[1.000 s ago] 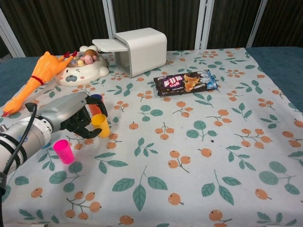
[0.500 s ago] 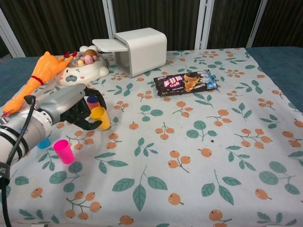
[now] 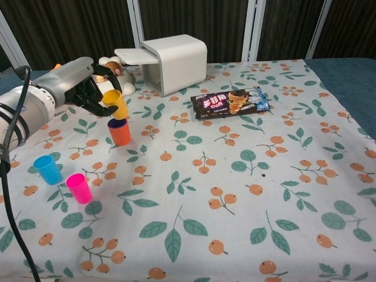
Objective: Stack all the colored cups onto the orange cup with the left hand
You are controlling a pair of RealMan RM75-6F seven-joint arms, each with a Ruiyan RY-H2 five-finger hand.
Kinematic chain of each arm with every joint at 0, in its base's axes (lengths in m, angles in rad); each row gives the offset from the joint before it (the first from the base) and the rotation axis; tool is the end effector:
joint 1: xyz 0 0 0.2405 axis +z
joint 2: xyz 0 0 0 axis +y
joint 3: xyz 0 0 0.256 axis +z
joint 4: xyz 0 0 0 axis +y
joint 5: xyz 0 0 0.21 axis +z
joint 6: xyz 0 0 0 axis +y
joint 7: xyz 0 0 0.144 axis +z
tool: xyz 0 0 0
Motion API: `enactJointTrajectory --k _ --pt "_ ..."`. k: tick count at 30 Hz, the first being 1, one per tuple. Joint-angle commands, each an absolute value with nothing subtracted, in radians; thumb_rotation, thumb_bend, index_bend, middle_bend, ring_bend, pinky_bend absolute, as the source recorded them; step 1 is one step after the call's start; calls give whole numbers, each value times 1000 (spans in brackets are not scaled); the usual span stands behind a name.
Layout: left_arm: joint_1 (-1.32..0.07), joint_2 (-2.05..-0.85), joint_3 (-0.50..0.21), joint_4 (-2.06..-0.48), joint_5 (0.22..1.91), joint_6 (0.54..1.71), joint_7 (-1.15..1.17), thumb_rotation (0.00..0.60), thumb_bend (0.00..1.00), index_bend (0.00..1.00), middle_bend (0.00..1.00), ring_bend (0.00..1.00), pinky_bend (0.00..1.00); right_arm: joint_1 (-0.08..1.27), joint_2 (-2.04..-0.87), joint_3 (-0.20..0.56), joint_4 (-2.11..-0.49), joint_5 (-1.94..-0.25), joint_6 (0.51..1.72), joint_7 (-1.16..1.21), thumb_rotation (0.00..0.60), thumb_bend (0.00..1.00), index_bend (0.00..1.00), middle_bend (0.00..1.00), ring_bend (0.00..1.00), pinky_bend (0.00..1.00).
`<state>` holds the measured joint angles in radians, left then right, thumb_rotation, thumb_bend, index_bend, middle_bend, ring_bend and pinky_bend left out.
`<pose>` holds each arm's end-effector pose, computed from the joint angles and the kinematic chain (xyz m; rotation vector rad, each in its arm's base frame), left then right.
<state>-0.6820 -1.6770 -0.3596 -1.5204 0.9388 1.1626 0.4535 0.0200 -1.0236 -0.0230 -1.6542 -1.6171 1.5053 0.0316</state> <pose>-0.1298 0.3531 -0.0037 -1.4746 -1.1022 -1.0683 -0.3097 -0.1447 0.1717 1.4802 -0.9255 0.8650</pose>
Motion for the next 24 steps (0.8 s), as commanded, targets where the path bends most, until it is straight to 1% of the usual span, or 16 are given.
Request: enactJointTrajectory --k 1,11,24 --pt "-689 -1681 -355 -1498 926 1155 456 600 347 496 1000 1000 1000 20 -1024 -22 -1654 -1615 1505 30 600 205 0 0 0 0" --pt "-705 -1704 -336 -1434 914 1137 439 600 355 495 1000 1000 1000 20 -1025 -20 -1655 -1611 1504 26 600 205 0 0 0 0" --pt "-731 -1737 -332 -1358 895 1109 431 600 364 483 1000 1000 1000 18 -1025 -17 -1655 -1604 1505 23 600 205 0 0 0 0"
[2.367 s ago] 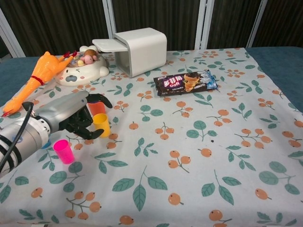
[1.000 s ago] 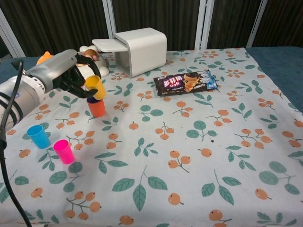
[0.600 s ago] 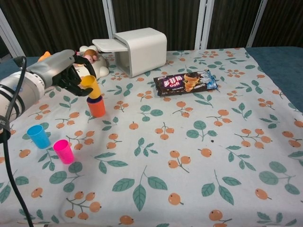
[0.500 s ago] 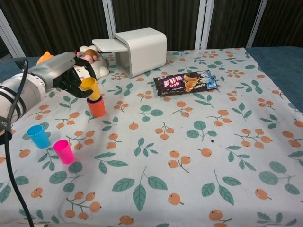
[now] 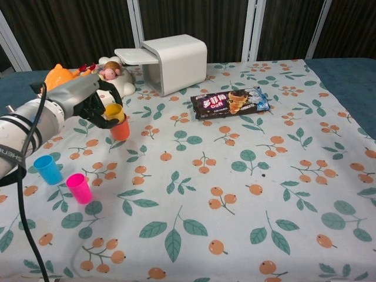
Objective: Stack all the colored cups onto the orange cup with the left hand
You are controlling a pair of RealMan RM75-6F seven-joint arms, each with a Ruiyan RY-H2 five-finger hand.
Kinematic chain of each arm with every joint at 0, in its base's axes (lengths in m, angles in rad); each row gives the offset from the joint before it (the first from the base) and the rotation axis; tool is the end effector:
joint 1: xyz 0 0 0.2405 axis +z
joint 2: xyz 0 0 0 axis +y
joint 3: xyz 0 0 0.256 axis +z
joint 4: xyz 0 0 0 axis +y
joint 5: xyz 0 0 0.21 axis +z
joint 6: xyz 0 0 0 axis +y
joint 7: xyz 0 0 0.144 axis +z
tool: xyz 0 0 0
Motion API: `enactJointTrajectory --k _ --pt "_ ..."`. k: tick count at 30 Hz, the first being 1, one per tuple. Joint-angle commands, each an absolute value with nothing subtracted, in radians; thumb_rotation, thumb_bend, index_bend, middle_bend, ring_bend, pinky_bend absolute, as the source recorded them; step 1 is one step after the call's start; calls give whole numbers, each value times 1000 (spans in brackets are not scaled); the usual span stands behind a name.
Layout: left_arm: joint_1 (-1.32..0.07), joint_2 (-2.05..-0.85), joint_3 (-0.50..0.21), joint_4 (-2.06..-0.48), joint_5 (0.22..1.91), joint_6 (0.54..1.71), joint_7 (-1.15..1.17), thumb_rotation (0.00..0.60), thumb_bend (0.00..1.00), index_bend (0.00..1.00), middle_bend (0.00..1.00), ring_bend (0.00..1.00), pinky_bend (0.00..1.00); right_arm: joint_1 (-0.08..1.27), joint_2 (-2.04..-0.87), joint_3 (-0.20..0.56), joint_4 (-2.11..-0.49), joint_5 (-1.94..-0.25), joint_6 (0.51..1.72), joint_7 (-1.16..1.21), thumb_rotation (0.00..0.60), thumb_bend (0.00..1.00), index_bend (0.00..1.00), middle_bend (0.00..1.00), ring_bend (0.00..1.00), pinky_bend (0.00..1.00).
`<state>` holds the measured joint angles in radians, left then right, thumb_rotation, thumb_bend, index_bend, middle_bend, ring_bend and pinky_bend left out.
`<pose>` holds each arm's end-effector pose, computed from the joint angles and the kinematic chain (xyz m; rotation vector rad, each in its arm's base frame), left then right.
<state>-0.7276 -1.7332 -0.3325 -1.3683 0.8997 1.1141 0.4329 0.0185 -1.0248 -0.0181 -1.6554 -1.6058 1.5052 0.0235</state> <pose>-0.1442 0.3666 -0.0247 -1.4959 -1.0981 -0.9852 -0.3107 -0.1454 0.1725 1.4692 -0.9217 0.8575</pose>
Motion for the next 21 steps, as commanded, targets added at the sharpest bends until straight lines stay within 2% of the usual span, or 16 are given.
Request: enactJointTrajectory --k 1,5,7,11,13,17,21 --pt "-732 -1738 -333 -1353 891 1106 430 600 363 479 1000 1000 1000 19 -1025 -18 -1655 -1604 1504 23 600 205 0 0 0 0" --pt "-738 -1737 -336 -1338 874 1091 430 600 363 453 1000 1000 1000 18 -1025 -17 -1655 -1603 1504 22 600 205 0 0 0 0" --pt "-739 -1734 -335 -1338 867 1084 430 600 363 407 1000 1000 1000 18 -1025 -16 -1656 -1601 1505 21 600 205 0 0 0 0" --pt "-738 -1726 -334 -1346 852 1074 429 600 362 113 1000 1000 1000 19 -1027 -15 -1656 -1599 1502 13 600 205 0 0 0 0" --pt "-739 -1722 -334 -1350 846 1074 431 600 358 24 1000 1000 1000 19 -1028 -16 -1657 -1599 1501 10 600 205 0 0 0 0" --pt "-733 -1707 -329 -1370 846 1076 428 600 356 0 1000 1000 1000 18 -1028 -15 -1657 -1600 1504 13 600 205 0 0 0 0" --pt "-692 -1641 -292 -1473 925 1133 416 600 353 0 1000 1000 1000 19 -1026 -15 -1655 -1599 1501 16 600 205 0 0 0 0"
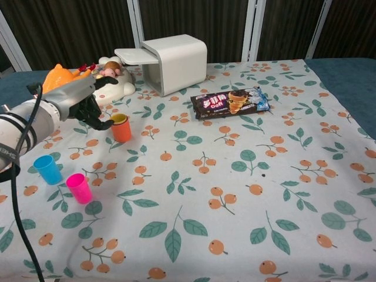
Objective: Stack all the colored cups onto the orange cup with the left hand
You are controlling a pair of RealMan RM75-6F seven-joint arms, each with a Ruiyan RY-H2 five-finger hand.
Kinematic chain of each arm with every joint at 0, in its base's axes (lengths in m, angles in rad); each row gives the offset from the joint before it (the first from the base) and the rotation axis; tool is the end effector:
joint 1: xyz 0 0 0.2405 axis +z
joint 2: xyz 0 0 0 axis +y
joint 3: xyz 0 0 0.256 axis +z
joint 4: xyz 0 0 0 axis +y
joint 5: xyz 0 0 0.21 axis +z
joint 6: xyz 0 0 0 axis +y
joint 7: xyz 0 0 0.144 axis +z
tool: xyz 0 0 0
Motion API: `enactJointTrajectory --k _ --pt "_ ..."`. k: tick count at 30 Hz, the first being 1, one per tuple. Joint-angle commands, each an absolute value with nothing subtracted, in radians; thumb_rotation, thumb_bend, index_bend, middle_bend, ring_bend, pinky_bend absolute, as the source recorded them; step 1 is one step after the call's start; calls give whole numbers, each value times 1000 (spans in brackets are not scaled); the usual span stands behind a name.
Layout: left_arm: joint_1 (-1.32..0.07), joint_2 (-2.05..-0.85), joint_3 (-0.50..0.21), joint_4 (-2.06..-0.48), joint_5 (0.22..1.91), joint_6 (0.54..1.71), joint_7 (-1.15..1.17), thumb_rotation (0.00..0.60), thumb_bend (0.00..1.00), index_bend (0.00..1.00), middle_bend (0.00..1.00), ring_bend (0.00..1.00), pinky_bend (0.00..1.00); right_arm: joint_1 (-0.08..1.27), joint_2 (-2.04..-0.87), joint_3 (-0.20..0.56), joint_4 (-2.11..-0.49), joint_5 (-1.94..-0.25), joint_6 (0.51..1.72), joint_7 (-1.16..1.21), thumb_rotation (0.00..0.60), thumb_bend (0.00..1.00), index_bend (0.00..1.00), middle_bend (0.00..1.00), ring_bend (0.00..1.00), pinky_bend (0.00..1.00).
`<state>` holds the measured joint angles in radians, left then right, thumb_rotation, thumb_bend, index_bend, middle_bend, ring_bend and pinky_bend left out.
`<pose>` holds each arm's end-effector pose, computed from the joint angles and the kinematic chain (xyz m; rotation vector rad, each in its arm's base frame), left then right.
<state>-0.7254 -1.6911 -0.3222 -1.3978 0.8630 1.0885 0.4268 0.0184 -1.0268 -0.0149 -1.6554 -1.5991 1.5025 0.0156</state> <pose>-0.1517 0.3668 -0.0186 -1.5036 -1.1308 -0.9567 -0.3113 -0.1461 0.1723 1.4653 -0.9187 0.8502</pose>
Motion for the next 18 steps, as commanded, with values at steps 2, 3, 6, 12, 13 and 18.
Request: enactJointTrajectory --k 2,3,6,12,13,18 --pt "-659 -1593 -259 -1541 972 1163 404 600 351 4 1000 1000 1000 20 -1026 -15 -1655 -1600 1500 15 600 205 0 0 0 0" --pt "-635 -1557 -235 -1590 995 1174 395 600 350 14 1000 1000 1000 20 -1026 -16 -1656 -1601 1500 14 600 205 0 0 0 0" --pt "-580 -1477 -177 -1684 1047 1197 371 600 349 59 1000 1000 1000 19 -1028 -18 -1656 -1605 1500 8 600 205 0 0 0 0" --pt "-513 -1408 -85 -1731 1103 1203 343 600 351 101 1000 1000 1000 20 -1034 -25 -1659 -1616 1496 -6 600 205 0 0 0 0" --pt "-506 -1407 -77 -1727 1108 1206 339 600 350 106 1000 1000 1000 21 -1034 -25 -1659 -1617 1495 -7 600 205 0 0 0 0" --pt "-476 -1417 -51 -1674 1108 1197 313 600 350 149 1000 1000 1000 22 -1035 -27 -1659 -1620 1494 -5 600 205 0 0 0 0"
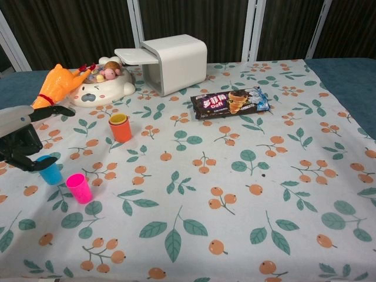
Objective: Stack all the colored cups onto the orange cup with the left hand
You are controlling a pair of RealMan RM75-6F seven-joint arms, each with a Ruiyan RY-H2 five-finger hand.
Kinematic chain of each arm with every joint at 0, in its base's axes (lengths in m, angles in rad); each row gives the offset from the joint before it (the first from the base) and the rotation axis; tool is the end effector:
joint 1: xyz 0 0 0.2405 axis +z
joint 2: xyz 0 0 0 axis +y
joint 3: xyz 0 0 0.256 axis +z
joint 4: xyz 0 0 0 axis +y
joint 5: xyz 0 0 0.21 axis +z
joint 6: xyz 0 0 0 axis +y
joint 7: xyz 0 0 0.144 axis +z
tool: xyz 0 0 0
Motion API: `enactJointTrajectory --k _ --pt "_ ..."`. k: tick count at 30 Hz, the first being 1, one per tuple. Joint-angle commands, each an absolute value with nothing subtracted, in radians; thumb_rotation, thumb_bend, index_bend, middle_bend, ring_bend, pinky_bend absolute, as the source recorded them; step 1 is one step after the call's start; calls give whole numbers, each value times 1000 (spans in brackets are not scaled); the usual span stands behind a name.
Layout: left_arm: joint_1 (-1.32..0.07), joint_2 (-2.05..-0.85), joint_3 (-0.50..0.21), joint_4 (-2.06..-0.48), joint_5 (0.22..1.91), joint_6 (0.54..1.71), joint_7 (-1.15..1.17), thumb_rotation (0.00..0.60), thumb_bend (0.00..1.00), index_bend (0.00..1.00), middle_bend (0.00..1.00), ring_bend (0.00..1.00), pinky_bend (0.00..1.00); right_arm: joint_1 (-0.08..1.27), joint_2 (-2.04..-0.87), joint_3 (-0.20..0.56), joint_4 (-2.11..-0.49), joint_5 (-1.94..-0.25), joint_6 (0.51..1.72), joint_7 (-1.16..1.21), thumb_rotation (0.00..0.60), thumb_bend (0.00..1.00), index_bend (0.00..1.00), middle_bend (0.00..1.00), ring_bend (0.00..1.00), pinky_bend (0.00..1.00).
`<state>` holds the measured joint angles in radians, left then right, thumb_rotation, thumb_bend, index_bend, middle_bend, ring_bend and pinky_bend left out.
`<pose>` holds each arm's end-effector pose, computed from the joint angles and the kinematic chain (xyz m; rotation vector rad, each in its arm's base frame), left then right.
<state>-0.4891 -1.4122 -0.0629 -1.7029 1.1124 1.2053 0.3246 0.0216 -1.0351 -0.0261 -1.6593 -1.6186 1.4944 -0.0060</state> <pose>-0.2162 0.2704 0.0291 -1.6182 -1.1176 -0.8742 -0.3083 -0.1443 0.1658 1.4978 -0.9163 0.8434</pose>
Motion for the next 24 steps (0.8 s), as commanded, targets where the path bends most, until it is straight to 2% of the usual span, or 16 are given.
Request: enactJointTrajectory --k 1,5,12,24 --pt "-473 -1420 -49 -1664 1104 1193 309 600 350 149 1000 1000 1000 22 -1035 -27 -1659 -1620 1494 -4 600 205 0 0 0 0" --pt "-462 -1437 -51 -1618 1096 1179 281 600 348 194 1000 1000 1000 22 -1034 -26 -1658 -1619 1495 -1 600 205 0 0 0 0" --pt "-452 -1457 -59 -1565 1103 1161 253 600 346 341 1000 1000 1000 22 -1036 -24 -1659 -1614 1494 -8 600 205 0 0 0 0" --pt "-445 -1480 -79 -1506 1110 1140 227 600 345 442 1000 1000 1000 22 -1040 -22 -1660 -1609 1493 -20 600 205 0 0 0 0"
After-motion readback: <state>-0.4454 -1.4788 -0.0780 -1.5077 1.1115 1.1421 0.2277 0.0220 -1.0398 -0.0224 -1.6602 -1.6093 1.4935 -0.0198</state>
